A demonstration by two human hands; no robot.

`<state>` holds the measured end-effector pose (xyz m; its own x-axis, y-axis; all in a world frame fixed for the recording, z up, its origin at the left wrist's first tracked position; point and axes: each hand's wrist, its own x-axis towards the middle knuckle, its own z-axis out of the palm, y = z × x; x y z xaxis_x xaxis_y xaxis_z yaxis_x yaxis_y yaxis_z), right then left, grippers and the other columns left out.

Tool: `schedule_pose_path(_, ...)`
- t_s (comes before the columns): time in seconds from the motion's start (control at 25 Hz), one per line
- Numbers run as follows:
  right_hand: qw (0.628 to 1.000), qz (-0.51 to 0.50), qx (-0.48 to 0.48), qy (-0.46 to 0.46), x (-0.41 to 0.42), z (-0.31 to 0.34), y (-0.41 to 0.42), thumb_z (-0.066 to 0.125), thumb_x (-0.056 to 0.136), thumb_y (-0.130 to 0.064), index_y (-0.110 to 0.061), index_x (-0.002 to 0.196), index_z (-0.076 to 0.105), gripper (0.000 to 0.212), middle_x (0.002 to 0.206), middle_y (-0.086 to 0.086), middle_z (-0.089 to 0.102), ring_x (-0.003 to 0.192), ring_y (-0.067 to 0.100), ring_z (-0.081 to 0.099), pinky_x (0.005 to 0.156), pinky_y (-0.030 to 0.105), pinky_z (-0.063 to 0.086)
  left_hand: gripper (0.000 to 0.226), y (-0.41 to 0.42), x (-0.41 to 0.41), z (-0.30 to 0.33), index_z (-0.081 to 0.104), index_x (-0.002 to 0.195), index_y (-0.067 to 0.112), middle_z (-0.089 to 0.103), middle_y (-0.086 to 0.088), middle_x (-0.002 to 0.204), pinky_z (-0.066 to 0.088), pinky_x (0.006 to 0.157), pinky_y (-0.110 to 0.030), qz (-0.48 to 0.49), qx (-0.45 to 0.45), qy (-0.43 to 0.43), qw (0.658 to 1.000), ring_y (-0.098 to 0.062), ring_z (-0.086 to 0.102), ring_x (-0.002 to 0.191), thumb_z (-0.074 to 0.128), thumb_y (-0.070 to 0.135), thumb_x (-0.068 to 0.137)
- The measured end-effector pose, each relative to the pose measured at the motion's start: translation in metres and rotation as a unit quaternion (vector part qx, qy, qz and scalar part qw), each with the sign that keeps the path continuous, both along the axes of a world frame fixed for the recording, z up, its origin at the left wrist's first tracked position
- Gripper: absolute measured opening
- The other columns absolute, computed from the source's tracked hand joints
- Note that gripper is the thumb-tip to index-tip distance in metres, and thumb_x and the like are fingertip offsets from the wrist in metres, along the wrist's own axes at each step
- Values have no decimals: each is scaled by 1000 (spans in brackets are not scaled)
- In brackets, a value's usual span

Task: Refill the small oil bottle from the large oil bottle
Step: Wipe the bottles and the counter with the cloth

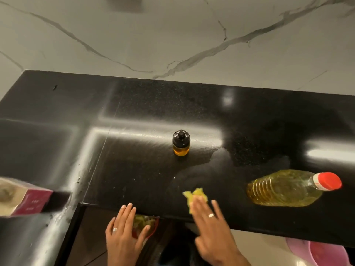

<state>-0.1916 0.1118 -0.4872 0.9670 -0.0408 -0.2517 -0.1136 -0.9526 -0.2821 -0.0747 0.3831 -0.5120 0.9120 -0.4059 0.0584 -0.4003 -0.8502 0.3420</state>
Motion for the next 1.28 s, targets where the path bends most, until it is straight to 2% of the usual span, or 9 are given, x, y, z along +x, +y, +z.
schedule_pose_path(0.12, 989, -144, -16, 15, 45, 1, -31, 46, 81, -43, -16, 166, -4, 102, 172, 5, -17, 160, 24, -14, 129, 52, -1, 84, 14, 8, -12, 48, 153, 16, 40, -3, 164, 18, 123, -62, -32, 71, -4, 997, -20, 31, 154, 39, 75, 93)
schedule_pose_path(0.2, 993, -119, -10, 15, 91, 8, -2, 47, 83, -44, -14, 165, -6, 102, 172, 10, -18, 157, 27, -24, 129, 53, -3, 92, 22, 22, -14, 35, 160, 19, 28, -2, 170, 5, 125, -64, -15, 100, 3, 995, -20, 22, 158, 40, 77, 90)
schedule_pose_path(0.36, 993, 115, 17, 6, 60, -3, 64, 52, 73, -45, -14, 165, 9, 106, 174, 6, -5, 160, 22, -12, 126, 48, -5, 97, 39, 45, -20, 27, 163, 18, 18, -2, 173, 3, 124, -69, -22, 132, 6, 991, -22, 15, 160, 36, 81, 90)
schedule_pose_path(0.48, 999, 42, -3, -17, 22, -4, 21, 50, 65, -45, -17, 165, 16, 110, 175, 5, 5, 161, 20, -2, 126, 49, 1, 101, 44, 45, -31, 21, 165, 18, 10, -2, 175, 4, 123, -70, -25, 143, -3, 989, -21, 9, 161, 43, 80, 88)
schedule_pose_path(0.6, 998, -66, 9, 11, 86, 2, 20, 46, 81, -44, -17, 166, -4, 102, 172, 5, -16, 159, 22, -18, 129, 50, -3, 103, 45, 42, -33, 21, 164, 16, 8, -4, 175, 7, 123, -71, -10, 151, 10, 988, -22, 7, 161, 52, 71, 83)
schedule_pose_path(0.84, 986, 159, 51, 5, 96, -5, 100, 45, 81, -44, -17, 165, 8, 96, 174, 2, -7, 160, 17, -13, 128, 45, -12, 99, 49, 35, -39, 24, 163, 13, 10, -5, 175, 6, 124, -69, 9, 131, 6, 991, -22, 8, 161, 52, 59, 80)
schedule_pose_path(0.96, 998, 62, 17, -7, 67, -6, 51, 47, 75, -42, -19, 166, 8, 101, 173, -1, -13, 161, 18, -6, 126, 46, -5, 105, 49, 34, -42, 14, 166, 17, 8, -5, 175, 5, 125, -67, 11, 122, 33, 992, -23, 9, 161, 56, 59, 79)
schedule_pose_path(1.08, 1000, -18, 9, 7, 141, 4, 65, 43, 85, -44, -15, 165, -3, 97, 172, 5, -18, 158, 22, -21, 129, 50, -3, 111, 50, 35, -39, 11, 166, 18, 5, -3, 175, 3, 127, -62, 11, 115, 70, 991, -23, 7, 162, 65, 56, 76)
schedule_pose_path(1.28, 978, 204, 41, 24, 150, 11, 144, 46, 89, -41, -10, 165, 3, 93, 173, 10, -8, 159, 22, -18, 129, 51, -5, 106, 56, 33, -34, 11, 166, 17, 5, -1, 175, 11, 126, -60, 14, 72, 68, 995, -23, 10, 161, 64, 49, 79)
